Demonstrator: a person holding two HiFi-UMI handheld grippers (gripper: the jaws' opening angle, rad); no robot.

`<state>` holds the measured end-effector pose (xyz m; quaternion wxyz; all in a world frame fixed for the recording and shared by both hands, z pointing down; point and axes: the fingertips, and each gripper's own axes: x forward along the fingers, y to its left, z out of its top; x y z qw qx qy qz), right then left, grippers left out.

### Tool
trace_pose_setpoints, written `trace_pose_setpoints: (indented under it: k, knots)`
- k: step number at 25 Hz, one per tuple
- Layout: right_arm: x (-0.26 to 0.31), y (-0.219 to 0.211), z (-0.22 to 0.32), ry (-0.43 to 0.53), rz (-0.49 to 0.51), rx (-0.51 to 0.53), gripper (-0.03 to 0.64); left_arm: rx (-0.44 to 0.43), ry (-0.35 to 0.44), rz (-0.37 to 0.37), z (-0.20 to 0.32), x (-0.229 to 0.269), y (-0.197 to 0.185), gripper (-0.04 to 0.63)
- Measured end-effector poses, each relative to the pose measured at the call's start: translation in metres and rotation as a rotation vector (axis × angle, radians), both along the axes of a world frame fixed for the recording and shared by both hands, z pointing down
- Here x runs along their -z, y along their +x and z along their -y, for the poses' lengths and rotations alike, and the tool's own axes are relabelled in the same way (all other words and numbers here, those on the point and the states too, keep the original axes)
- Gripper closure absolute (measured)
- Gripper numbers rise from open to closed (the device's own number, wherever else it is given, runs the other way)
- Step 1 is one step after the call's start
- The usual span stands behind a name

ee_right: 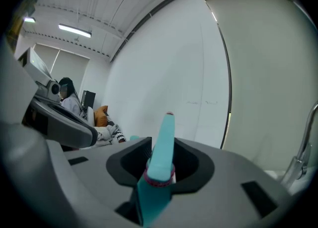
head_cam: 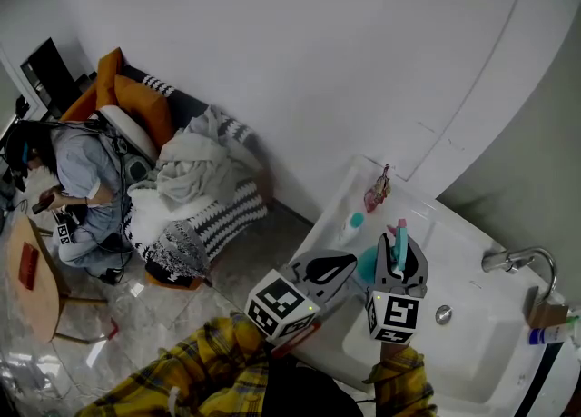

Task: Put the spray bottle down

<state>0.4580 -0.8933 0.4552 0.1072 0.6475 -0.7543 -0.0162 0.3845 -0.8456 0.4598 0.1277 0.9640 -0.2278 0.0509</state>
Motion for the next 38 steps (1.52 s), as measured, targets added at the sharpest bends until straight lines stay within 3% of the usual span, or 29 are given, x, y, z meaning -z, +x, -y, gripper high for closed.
trace_pose_setpoints:
  k: [7,11,14,34,38]
  knots:
    - [-0.002,-0.007,-0.002,0.001,0.021,0.05,0.505,-0.001,-0.005,-0.019,-0.005,0.001,0.001,0.584]
    - [0.002,-0.006,-0.007,0.0,0.054,0.062,0.422,0.001,-0.005,-0.029,-0.008,0.004,0.001,0.584]
    - [0.008,-0.002,-0.014,0.004,0.061,0.047,0.407,0.007,-0.004,-0.031,-0.011,0.006,-0.001,0.584]
    - [0.024,0.019,-0.1,-0.011,0.106,-0.022,0.407,0.014,0.021,-0.053,-0.061,0.025,-0.001,0.584]
    - [0.026,0.022,-0.121,-0.016,0.108,-0.041,0.497,0.014,0.029,-0.052,-0.077,0.028,-0.001,0.584]
